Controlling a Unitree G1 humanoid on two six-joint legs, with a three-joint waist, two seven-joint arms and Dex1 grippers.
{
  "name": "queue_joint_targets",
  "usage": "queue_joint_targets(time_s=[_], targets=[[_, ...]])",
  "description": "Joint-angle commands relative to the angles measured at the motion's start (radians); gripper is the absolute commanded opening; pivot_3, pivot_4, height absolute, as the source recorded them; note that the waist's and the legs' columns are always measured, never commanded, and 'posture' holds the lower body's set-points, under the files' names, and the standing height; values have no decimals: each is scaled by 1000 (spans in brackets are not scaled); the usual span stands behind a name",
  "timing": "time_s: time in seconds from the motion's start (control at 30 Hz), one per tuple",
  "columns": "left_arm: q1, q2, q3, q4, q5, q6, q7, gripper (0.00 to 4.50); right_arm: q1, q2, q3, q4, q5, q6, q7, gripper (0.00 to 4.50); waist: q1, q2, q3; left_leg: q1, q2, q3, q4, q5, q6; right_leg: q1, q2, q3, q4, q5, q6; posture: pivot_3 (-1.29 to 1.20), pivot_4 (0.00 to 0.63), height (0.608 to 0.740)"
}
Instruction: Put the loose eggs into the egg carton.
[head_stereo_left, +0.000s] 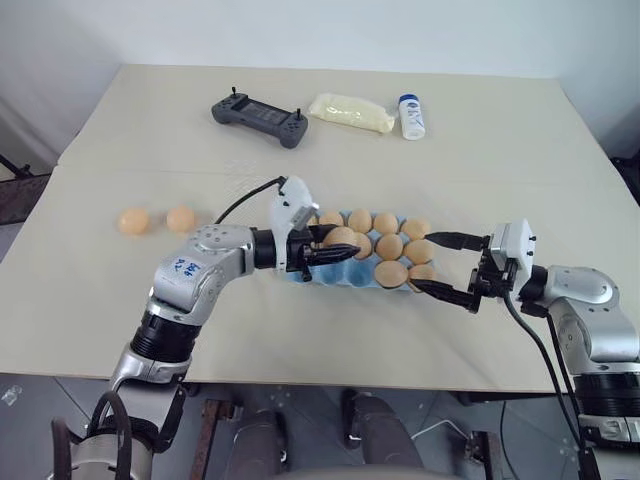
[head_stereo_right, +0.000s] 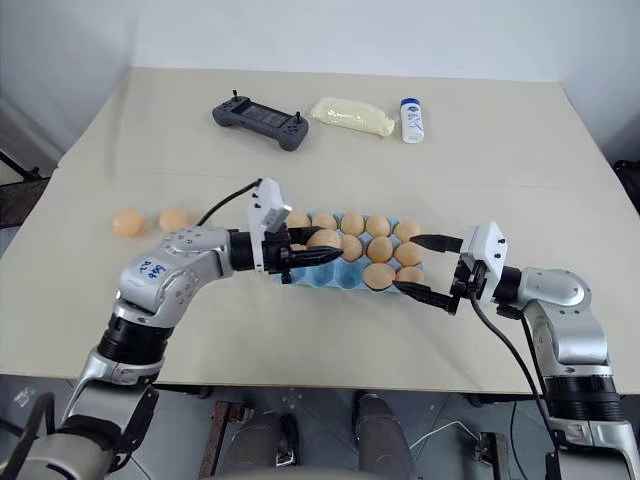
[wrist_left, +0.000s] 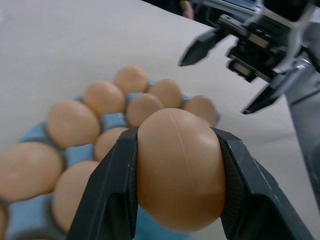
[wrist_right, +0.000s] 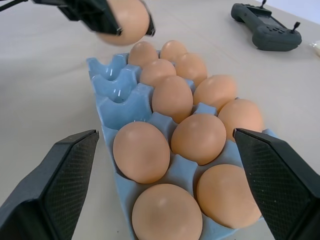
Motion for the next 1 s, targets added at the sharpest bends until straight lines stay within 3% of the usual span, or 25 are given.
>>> queue_joint_targets(time_s=[0.03,0.47,0.77,1.0], targets=[[-47,-9,-34,38,24,-43,-62,1638,16,-15,-34,-45,15,-1,-23,4500,1,0,0,0,0,0,0,0,0,0,0,0,0,0,0,0,150,740],[-112,-78,-71,179,102,-124,-123,1638,85,-23,-57,-98,17,7,-79,4500,1,0,0,-1,-1,0,1,0,2,0,-1,0,0,0,1,0,150,740],[-126,-112,-65,213,120,-138,-137,4473,94,-19,-60,-109,18,6,-89,4500,1,0,0,-1,-1,-1,1,0,2,0,0,0,0,0,1,0,150,740],[-106,-93,-24,176,132,-140,-95,4473,82,-18,-53,-99,14,5,-86,4500,1,0,0,-1,-1,-1,1,0,2,0,0,0,0,1,1,0,150,740]])
